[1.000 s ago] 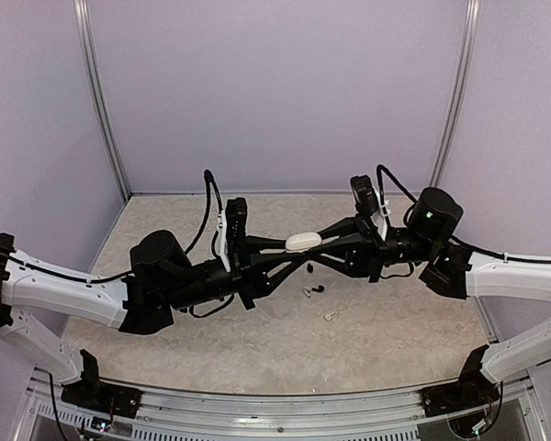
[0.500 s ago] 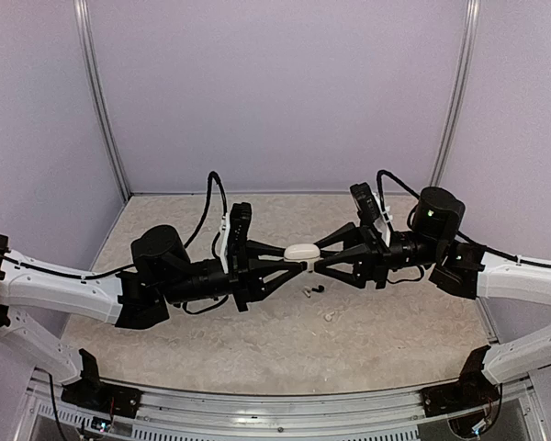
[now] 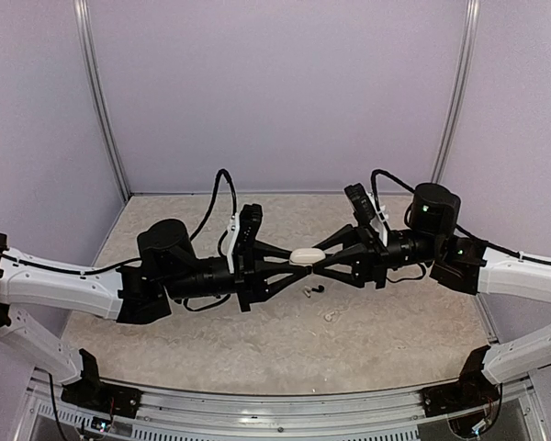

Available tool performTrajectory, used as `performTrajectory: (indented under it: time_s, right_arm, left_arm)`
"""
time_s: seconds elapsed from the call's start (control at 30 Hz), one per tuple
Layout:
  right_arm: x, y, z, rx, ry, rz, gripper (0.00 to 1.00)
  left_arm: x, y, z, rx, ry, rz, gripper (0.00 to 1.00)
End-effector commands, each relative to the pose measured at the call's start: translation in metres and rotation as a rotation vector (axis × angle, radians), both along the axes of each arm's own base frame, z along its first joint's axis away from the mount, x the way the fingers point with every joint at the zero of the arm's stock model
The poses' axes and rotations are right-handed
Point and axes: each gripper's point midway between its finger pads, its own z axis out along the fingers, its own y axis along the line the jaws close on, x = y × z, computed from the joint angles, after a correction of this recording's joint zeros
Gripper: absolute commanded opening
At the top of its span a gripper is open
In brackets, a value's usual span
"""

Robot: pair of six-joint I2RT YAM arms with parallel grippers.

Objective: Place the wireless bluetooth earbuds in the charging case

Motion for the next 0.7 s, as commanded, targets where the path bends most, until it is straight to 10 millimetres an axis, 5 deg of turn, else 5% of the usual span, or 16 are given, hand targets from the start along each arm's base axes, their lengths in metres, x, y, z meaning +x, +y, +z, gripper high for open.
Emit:
performTrajectory:
  time_s: [0.0,0.27,0.53,0.67]
  right_arm:
    - [-0.0027,0.0029,0.0034,-0.013,-0.003,0.015,0.35]
    - [-0.0027,0.0016,0.0079,-0.001,-0.014,0.006,0.21]
    - [-0.0022,0.0001,0.013,0.015,-0.021,-0.005,0.37]
    - [-0.0022,0.0008,0.0119,0.014,-0.015,0.002,0.35]
  left_arm:
    - [0.002,-0.0037,0.0056,0.001,-0.03,-0.005,0.1]
    - [0.0042,-0.0022,0.0008,0.025,-0.043,0.009,0.11]
    - [0.0026,0.0018,0.003,0.029,-0.057,0.004,0.11]
    - [0.0038,0.0017,0.0011,0.034,-0.058,0.008,0.11]
